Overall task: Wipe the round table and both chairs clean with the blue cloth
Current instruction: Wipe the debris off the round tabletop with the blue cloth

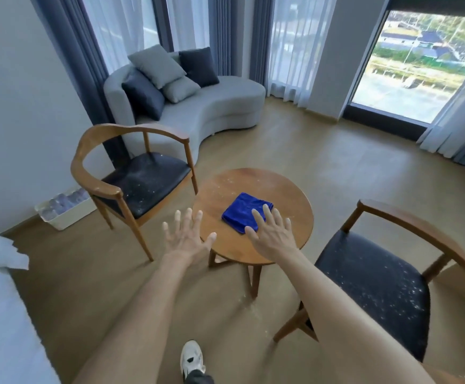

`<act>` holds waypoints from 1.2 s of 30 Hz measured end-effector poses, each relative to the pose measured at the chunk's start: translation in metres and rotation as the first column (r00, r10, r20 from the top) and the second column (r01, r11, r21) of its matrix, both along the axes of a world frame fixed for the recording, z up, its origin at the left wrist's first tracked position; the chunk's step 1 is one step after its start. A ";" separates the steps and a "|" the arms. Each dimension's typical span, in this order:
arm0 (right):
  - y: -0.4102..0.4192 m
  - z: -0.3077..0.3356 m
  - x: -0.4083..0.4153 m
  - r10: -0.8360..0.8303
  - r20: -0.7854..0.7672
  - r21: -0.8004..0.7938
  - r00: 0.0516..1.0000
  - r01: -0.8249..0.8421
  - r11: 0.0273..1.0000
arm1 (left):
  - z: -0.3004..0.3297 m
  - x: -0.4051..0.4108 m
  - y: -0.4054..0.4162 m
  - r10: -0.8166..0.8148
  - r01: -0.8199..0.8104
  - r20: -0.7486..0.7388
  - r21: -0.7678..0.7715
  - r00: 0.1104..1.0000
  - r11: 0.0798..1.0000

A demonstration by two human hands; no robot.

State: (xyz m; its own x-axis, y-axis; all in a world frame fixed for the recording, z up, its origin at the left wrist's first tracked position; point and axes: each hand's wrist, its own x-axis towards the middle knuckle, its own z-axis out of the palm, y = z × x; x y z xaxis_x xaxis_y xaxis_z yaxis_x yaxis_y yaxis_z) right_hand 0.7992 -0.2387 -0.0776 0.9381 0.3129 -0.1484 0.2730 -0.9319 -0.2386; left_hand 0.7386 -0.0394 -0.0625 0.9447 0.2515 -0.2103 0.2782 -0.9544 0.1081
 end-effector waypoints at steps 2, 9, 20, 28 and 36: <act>0.021 -0.009 0.030 -0.037 -0.021 -0.004 0.999 0.037 0.999 | -0.005 0.035 0.023 -0.030 0.030 -0.011 0.000 0.999 1.000; 0.067 -0.037 0.101 -0.157 -0.107 -0.011 0.982 0.157 0.988 | -0.039 0.143 0.080 -0.146 0.144 -0.076 -0.027 0.986 0.989; 0.041 -0.119 0.204 -0.354 -0.260 -0.030 0.898 0.359 0.933 | -0.129 0.289 0.050 -0.372 0.363 -0.239 -0.085 0.897 0.928; 0.038 -0.192 0.269 -0.413 -0.391 -0.052 0.822 0.429 0.902 | -0.208 0.361 0.030 -0.443 0.419 -0.365 -0.148 0.819 0.896; 0.025 -0.258 0.319 -0.450 -0.385 -0.097 0.806 0.449 0.888 | -0.279 0.437 0.019 -0.545 0.540 -0.377 -0.130 0.749 0.831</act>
